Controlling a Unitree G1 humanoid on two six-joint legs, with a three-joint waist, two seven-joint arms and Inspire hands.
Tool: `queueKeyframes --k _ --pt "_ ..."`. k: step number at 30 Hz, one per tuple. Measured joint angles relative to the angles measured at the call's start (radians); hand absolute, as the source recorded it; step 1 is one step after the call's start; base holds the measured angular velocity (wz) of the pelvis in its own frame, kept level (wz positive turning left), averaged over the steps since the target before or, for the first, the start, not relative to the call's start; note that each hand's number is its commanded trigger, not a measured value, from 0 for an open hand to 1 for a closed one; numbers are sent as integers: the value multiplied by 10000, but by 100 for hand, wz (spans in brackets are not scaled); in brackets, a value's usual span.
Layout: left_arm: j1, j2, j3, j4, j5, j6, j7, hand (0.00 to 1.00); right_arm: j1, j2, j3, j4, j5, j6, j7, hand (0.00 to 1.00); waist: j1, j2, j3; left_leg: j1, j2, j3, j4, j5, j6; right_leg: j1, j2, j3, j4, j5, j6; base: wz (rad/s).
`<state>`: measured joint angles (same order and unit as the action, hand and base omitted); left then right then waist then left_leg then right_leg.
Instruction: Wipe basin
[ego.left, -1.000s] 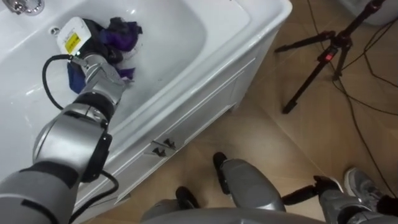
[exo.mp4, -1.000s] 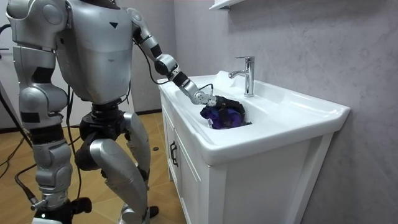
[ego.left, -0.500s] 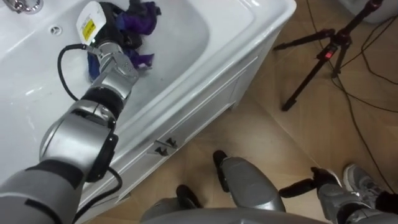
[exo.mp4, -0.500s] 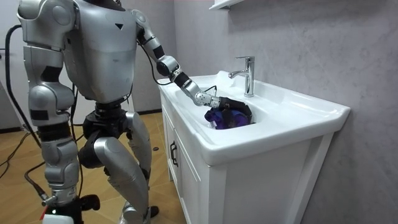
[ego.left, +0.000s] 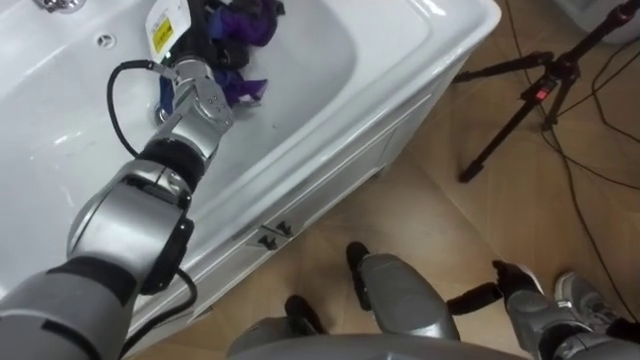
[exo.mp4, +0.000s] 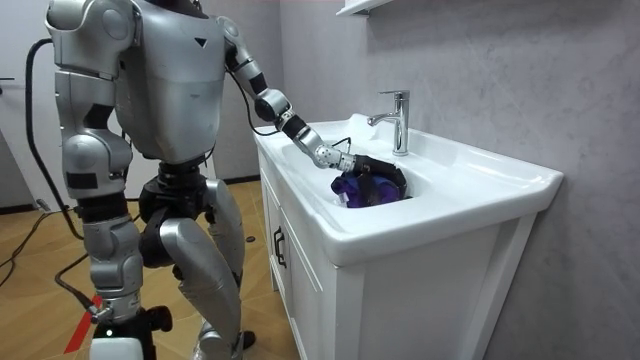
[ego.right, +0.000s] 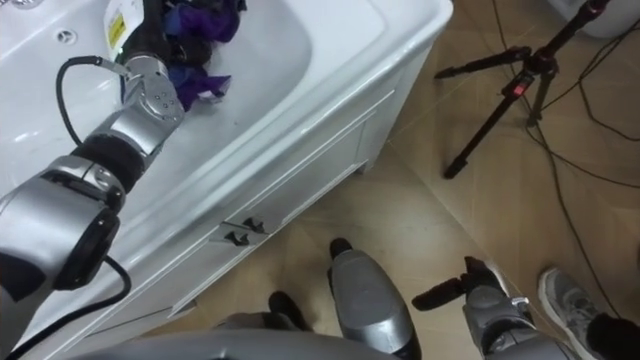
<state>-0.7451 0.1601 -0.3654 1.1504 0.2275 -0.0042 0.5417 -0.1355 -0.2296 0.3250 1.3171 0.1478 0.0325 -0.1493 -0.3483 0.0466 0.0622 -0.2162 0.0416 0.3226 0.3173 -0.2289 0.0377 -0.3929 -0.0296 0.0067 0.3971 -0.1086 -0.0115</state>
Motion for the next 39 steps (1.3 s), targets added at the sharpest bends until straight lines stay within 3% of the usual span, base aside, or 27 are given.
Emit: queueKeyframes --k 5,12,14,16,17,22,26,32,39 --pt "342 -58 74 -80 2 -241 -281 100 4 -1 -187 14 60 14 154 0 20 -3 -4 385 -42 9 -191 2 4 340 28 -5 -185 -53 39 0" --pt "1237 -172 131 -405 19 -953 -478 100 151 -1 -332 10 122 22 203 0 317 -37 -37 803 -114 25 -523 9 -5 663 46 -30 -308 -154 80 -1" --pt "1539 -252 132 -423 32 -1125 -513 100 221 -2 -354 -11 128 20 208 0 450 -47 -103 929 -147 25 -657 22 -3 755 48 -17 -373 -165 99 -2" --pt "1831 -349 131 -415 244 -1213 -595 100 270 6 -477 -23 157 21 204 0 551 -65 -250 1115 -168 35 -815 42 11 925 47 0 -406 -178 123 0" --pt "1909 -333 132 -410 310 -1243 -640 100 273 22 -572 -37 210 10 204 0 564 -83 -254 1196 -167 44 -829 42 11 1019 51 0 -449 -184 134 0" --pt "2799 -361 98 -407 1175 -1425 -914 100 544 136 -1087 -42 587 -179 216 0 657 -235 -432 1873 -174 30 -1084 42 11 1789 61 -78 -876 -247 216 3" --pt "3089 -446 83 -417 1778 -1438 -932 100 822 148 -1136 -51 651 -166 219 0 863 -307 -463 2184 -215 9 -1273 42 11 2063 25 -163 -869 -329 255 4" --pt "3550 -351 103 -440 2810 -1602 -923 100 933 167 -1624 -32 683 -95 210 0 1118 -280 -511 2612 -197 14 -1570 39 -1 2474 106 -132 -941 -340 251 0" --pt "4323 -299 694 -892 4414 -1709 -766 100 1201 222 -2429 -121 812 -222 303 0 1632 -174 -725 2819 -130 -136 -1740 95 -96 2932 275 -246 -1616 -127 177 3"
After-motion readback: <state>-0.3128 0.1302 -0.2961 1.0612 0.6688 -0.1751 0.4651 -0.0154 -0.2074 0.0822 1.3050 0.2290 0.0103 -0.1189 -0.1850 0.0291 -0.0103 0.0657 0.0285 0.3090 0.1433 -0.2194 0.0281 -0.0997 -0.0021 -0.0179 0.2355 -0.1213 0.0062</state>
